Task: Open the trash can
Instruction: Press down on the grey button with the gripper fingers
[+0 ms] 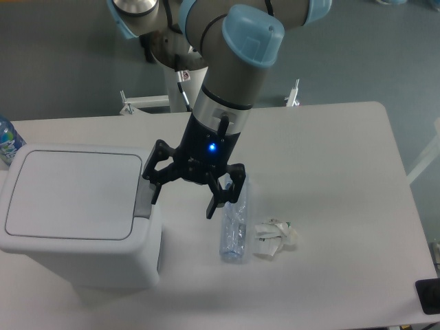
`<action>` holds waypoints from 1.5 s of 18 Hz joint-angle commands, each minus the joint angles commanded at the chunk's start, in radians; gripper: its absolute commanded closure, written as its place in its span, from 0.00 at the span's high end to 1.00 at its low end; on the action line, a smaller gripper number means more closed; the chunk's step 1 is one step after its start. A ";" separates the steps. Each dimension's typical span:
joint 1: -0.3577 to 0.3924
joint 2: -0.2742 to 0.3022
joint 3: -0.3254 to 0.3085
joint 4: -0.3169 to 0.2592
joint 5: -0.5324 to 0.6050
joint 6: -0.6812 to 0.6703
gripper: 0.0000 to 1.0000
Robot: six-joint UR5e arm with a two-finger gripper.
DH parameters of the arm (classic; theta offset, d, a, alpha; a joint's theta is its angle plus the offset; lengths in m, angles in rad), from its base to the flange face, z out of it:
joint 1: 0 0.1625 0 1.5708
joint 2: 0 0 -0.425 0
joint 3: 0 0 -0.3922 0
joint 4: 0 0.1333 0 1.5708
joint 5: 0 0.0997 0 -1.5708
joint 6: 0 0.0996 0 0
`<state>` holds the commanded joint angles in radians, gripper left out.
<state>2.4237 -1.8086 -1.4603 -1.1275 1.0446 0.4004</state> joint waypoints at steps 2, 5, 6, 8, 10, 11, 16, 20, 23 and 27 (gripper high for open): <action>0.000 0.000 -0.014 0.000 -0.002 0.000 1.00; -0.009 -0.005 -0.014 -0.002 0.000 -0.006 1.00; -0.014 -0.006 -0.015 -0.002 0.000 -0.017 1.00; -0.014 -0.006 -0.012 0.000 -0.002 -0.050 1.00; -0.014 -0.005 0.000 0.000 -0.002 -0.060 1.00; -0.014 -0.005 0.005 0.000 -0.002 -0.061 1.00; -0.014 -0.003 0.005 0.000 -0.002 -0.074 1.00; -0.015 -0.003 -0.006 0.002 0.002 -0.074 1.00; -0.020 -0.006 -0.008 0.002 0.021 -0.074 1.00; -0.021 -0.009 -0.017 0.000 0.021 -0.075 1.00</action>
<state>2.4022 -1.8178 -1.4772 -1.1275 1.0661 0.3252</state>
